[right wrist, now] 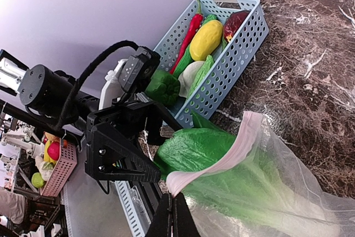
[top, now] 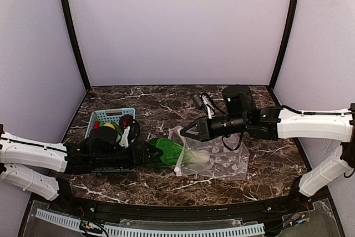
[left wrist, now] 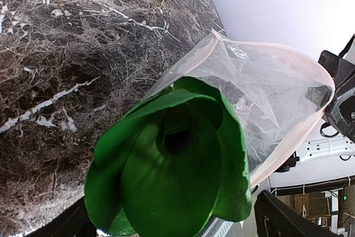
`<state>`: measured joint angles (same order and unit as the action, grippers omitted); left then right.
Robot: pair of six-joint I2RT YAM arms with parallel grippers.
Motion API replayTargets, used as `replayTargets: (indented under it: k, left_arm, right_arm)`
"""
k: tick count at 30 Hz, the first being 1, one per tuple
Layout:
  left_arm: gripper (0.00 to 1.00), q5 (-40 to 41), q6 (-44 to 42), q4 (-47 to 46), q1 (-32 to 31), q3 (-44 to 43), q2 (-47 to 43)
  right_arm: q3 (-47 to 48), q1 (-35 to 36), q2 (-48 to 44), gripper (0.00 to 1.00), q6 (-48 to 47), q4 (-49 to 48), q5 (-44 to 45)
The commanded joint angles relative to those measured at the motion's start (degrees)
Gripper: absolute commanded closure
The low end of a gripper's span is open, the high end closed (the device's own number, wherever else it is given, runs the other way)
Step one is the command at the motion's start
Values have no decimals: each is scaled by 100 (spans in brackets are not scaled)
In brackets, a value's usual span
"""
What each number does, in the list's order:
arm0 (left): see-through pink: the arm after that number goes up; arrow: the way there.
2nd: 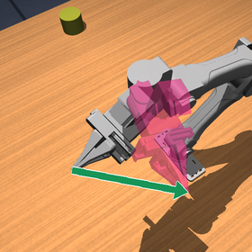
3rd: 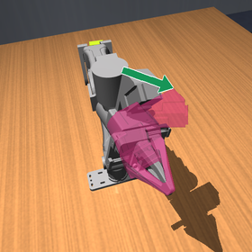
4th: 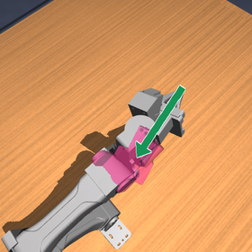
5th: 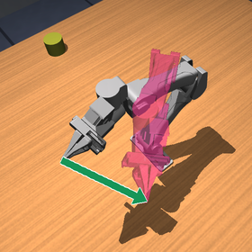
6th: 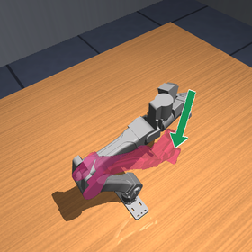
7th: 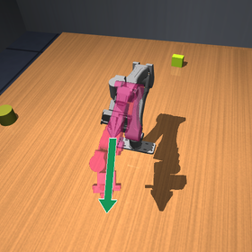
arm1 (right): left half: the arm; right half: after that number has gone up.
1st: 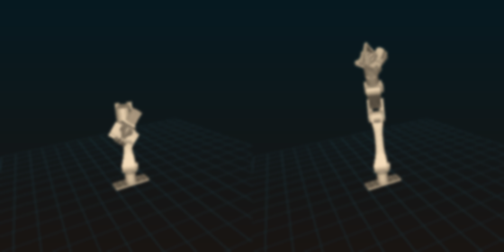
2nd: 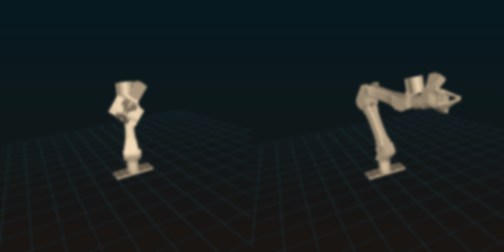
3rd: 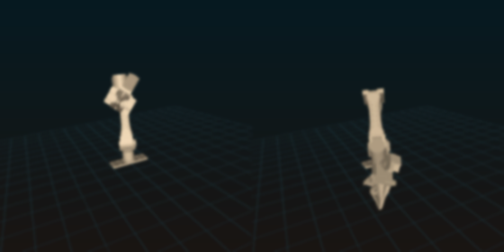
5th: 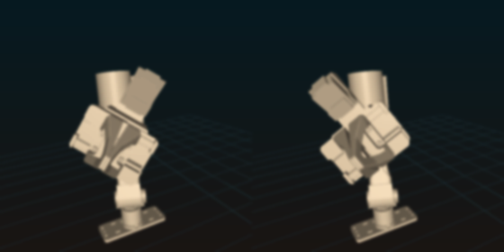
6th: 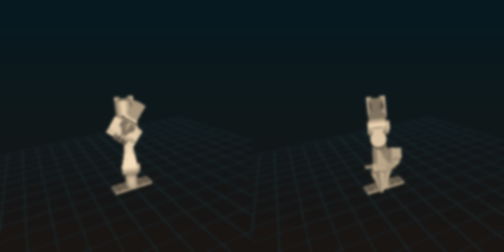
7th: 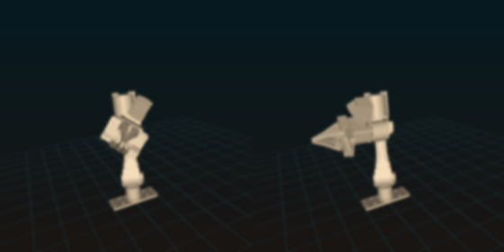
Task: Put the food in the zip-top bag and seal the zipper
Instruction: Adjust the fake vegetable in the zipper food storage bag.
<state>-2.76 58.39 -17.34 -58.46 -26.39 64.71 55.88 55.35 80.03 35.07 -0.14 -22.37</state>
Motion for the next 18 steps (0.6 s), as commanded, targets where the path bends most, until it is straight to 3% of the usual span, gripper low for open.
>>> replayTargets:
  k: [1,13,16,18]
  left_arm:
    - [1,-64,167,-219,49,215,62]
    - [2,-165,183,-625,78,35,512]
    - [9,-168,191,-730,72,-41,676]
    - [19,-160,184,-724,77,-85,743]
  right_arm:
    - [-16,-16,-119,100,32,-293,-64]
    - [6,-21,5,100,13,-371,-285]
    - [28,-10,41,100,-8,-364,-342]
    - [33,-9,54,100,-21,-356,-370]
